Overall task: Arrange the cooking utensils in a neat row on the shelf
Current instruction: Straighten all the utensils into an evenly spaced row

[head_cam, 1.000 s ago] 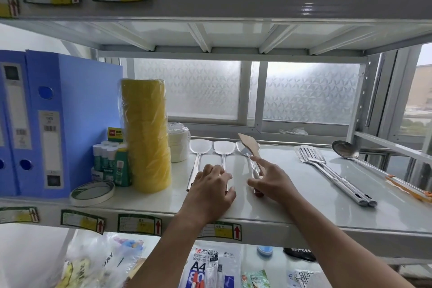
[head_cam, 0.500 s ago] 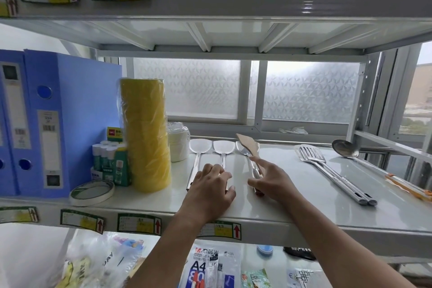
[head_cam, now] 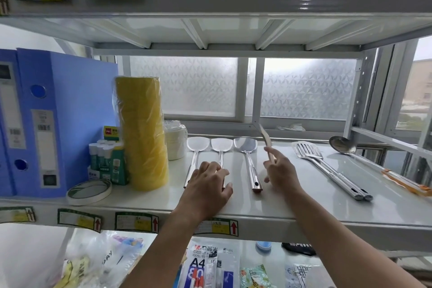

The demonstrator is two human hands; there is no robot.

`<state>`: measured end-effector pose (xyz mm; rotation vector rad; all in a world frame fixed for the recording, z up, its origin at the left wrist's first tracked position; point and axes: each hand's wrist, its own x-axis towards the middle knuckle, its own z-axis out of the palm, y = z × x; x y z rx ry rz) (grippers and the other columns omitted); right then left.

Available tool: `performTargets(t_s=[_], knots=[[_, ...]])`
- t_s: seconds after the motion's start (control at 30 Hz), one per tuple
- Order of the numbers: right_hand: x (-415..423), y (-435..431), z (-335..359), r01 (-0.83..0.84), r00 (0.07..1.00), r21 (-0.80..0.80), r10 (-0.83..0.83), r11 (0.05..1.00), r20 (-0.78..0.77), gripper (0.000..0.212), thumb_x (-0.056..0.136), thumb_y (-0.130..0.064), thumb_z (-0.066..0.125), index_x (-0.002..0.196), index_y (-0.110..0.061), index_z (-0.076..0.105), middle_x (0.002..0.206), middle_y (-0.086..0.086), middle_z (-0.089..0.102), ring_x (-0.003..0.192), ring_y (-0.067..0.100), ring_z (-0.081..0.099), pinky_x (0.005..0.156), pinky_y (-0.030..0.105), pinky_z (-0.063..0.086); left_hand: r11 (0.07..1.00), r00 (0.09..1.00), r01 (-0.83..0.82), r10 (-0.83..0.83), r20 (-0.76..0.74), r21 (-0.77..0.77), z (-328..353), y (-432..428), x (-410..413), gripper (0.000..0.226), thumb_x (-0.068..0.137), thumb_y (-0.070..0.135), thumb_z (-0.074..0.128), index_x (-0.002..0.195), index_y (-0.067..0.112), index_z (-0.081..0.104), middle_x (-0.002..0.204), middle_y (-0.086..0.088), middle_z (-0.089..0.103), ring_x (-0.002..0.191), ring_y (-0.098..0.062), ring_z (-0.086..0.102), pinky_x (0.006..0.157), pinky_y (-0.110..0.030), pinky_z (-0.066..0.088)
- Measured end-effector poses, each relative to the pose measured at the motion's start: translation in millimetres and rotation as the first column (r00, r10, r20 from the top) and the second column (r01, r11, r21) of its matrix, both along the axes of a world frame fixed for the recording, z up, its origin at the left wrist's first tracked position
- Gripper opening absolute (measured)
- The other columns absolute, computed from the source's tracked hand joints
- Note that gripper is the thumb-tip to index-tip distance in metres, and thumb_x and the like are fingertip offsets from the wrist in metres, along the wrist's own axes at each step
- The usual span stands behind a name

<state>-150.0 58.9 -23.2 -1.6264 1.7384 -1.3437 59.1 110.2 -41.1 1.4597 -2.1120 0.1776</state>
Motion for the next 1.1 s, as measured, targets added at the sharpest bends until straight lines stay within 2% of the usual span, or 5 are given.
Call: performTargets(t_s=[0.1,0.33,0.53,0.83,1.1], knots=[[-8.1,-1.5,1.6,-0.004,0.991,0.039,-0.001,0.999,0.132,0.060,0.091,-0.002,0.040,0.145,-0.026,0.048,0.108,0.016,0.069,0.068,0.024,0.072,0.072,0.038,0.061,1.000,1.000,0.000,0.000,-0.004,0.000,0.6,2.2,-0.2,0.047,0.097,0.044,0.044,0.138,0.022,0.056,0.135,0.006,0.052,0.132,-0.015,0.037,0.112,-0.033,0.031],[-35.5,-20.2,-7.2,0.097,0.925,0.153,-0.032,0.984,-0.380,0.055,0.090,-0.016,0.053,0.144,-0.012,0.042,0.125,0.024,0.058,0.119,0.040,0.051,0.092,0.037,0.043,1.000,1.000,0.006,-0.006,-0.015,-0.013,0.5,3.0,0.9,0.047,0.097,0.044,0.045,0.138,0.022,0.055,0.135,0.006,0.052,0.131,-0.014,0.037,0.112,-0.033,0.032],[-33.5,-38.8,-11.9,0.165,0.790,0.235,0.014,0.958,-0.613,0.052,0.088,-0.040,0.031,0.127,-0.013,0.054,0.134,0.020,0.047,0.122,0.039,0.038,0.096,0.044,0.037,0.999,1.000,0.003,-0.004,-0.023,-0.048,-1.3,1.3,0.7,0.048,0.097,0.044,0.045,0.139,0.023,0.054,0.136,0.007,0.049,0.131,-0.013,0.037,0.112,-0.032,0.032],[-39.8,-54.6,-9.4,0.163,0.780,0.235,0.020,0.958,-0.625,0.042,0.097,-0.034,0.044,0.130,-0.013,0.058,0.140,0.020,0.044,0.131,0.038,0.041,0.100,0.044,0.038,0.999,1.000,0.003,-0.005,-0.029,-0.054,-2.5,-0.9,1.1,0.049,0.098,0.046,0.044,0.141,0.025,0.051,0.138,0.008,0.045,0.133,-0.011,0.034,0.113,-0.030,0.030],[-45.2,-54.9,-12.3,0.119,0.818,0.180,0.006,0.976,-0.575,0.034,0.096,-0.032,0.051,0.124,-0.018,0.063,0.136,0.017,0.048,0.125,0.035,0.047,0.085,0.033,0.032,1.000,1.000,-0.012,0.012,0.016,0.004,-5.0,-4.8,1.7,0.052,0.098,0.051,0.039,0.145,0.028,0.043,0.150,0.010,0.039,0.142,-0.010,0.028,0.116,-0.034,0.020]])
